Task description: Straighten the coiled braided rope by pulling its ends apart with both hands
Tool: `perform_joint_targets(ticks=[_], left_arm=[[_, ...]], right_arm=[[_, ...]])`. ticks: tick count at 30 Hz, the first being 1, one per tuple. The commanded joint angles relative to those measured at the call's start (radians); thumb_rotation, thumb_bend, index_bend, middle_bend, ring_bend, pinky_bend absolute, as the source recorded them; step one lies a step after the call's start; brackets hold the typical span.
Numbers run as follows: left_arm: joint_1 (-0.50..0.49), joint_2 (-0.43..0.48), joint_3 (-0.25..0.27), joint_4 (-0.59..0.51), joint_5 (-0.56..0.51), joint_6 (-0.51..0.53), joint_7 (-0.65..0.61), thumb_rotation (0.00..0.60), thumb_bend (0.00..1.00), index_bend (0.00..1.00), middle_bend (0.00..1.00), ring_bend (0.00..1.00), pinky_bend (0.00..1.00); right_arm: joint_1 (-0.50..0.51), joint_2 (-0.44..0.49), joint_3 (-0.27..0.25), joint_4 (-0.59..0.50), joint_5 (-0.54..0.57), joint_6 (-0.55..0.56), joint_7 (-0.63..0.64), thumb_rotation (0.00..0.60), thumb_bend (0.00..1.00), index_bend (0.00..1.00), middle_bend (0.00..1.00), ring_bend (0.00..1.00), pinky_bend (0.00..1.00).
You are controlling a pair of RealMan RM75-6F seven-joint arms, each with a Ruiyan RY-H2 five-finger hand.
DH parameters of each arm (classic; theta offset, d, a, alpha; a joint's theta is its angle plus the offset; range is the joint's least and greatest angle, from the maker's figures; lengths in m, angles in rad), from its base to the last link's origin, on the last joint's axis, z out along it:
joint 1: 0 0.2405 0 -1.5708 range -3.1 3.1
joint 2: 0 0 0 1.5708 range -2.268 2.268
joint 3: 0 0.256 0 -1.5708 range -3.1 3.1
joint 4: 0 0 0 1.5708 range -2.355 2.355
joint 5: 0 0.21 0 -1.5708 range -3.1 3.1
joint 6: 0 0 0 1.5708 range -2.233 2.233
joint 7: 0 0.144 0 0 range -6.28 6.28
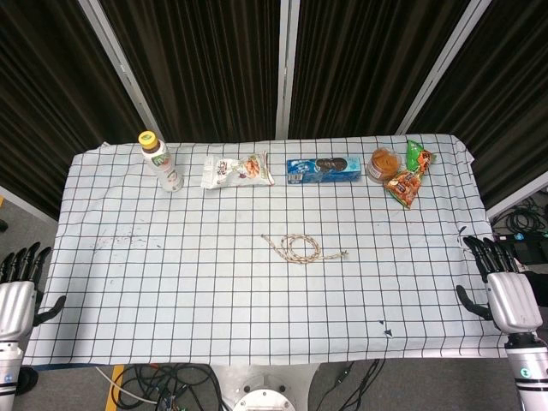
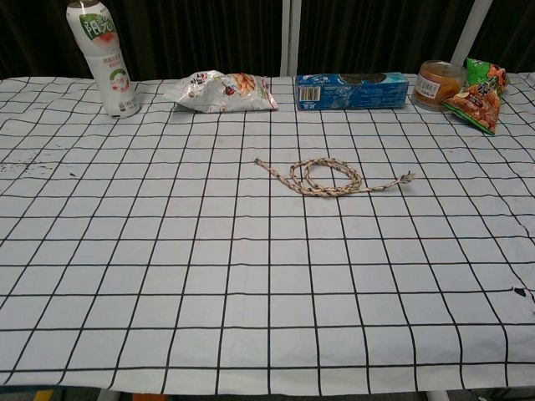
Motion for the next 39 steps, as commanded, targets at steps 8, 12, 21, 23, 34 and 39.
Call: perform_joint_targets(ticks=[8,12,21,23,34,39], left_arm=[[0.005,-0.006,0.002,0.005,0.001,0.004,-0.002,0.6,0.2,0.09,0.01,0.0,0.0],[0.001,-0.006,-0.002,0.005,0.0,0.0,-0.006,0.6,0.2,0.09,0.01,0.0,0.0],[0.001,-0.012,-0.002,0.021,0.0,-0.001,-0.028,0.6,0.2,0.09,0.01,0.0,0.0],[0.003,-0.013,-0.002,0.026,-0.002,0.0,-0.034,0.6,0.2,0.09,0.01,0.0,0.0],[0.014,-0.024,0.001,0.071,-0.013,-0.006,-0.088,0.6,0.2,0.09,0.01,0.0,0.0],[0.011,-0.03,0.001,0.09,-0.013,-0.015,-0.105,0.6,0.2,0.09,0.01,0.0,0.0]], right_arm=[[0.023,0.007,-0.004,-0.014,-0.007,-0.039,0.013,0.6,0.31,0.02,0.09,0.0,0.0],[0.084,0.012,0.002,-0.034,-0.023,-0.12,0.004,0.6,0.31,0.05,0.1,0.0,0.0],[0.324,-0.094,0.097,-0.018,0.085,-0.42,-0.109,0.6,0.3,0.3,0.19,0.0,0.0],[0.368,-0.134,0.113,0.002,0.116,-0.47,-0.13,0.6,0.3,0.35,0.2,0.0,0.0],[0.5,-0.362,0.111,0.163,0.239,-0.588,-0.278,0.6,0.3,0.42,0.2,0.0,0.0],[0.506,-0.427,0.097,0.224,0.272,-0.59,-0.286,0.6,0.33,0.42,0.21,0.0,0.0]])
